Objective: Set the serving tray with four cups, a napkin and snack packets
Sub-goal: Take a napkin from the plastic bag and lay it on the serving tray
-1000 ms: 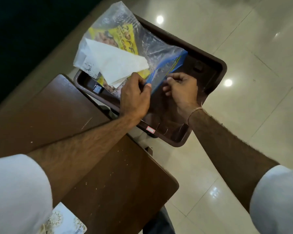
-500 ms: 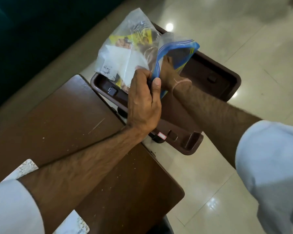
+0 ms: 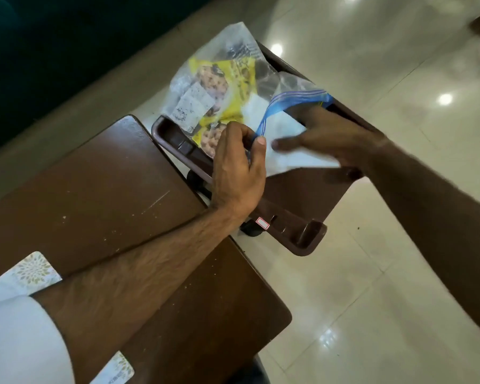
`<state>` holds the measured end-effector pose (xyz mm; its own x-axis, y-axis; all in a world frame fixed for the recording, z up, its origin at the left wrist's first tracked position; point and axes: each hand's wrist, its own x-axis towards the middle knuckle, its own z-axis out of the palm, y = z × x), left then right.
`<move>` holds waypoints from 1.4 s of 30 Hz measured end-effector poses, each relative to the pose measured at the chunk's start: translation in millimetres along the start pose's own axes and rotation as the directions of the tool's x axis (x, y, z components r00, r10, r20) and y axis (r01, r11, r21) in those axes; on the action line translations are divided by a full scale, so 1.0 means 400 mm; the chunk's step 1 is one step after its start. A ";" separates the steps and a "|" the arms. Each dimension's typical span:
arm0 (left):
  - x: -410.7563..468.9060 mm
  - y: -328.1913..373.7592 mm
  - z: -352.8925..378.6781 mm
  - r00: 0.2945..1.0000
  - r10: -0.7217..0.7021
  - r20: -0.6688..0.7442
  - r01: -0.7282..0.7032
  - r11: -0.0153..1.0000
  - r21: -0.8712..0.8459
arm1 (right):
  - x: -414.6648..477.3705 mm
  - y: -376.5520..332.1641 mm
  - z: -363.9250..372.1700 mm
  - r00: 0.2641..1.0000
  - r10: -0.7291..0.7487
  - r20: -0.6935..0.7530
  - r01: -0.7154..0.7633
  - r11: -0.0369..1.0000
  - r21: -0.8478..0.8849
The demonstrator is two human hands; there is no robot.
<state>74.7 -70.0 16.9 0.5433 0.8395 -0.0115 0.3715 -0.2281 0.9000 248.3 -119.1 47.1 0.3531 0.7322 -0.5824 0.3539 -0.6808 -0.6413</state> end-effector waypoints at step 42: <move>-0.882 -0.305 -0.797 0.589 -0.806 -0.055 0.717 0.553 -0.423 | -0.271 -0.553 0.899 0.357 0.119 0.927 0.549 0.776 -0.311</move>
<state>-402.3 -181.0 50.1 -0.0204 0.7057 -0.7083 0.2768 0.6847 0.6742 -179.6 -40.8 72.5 -0.6345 0.1992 -0.7468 0.7376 -0.1327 -0.6621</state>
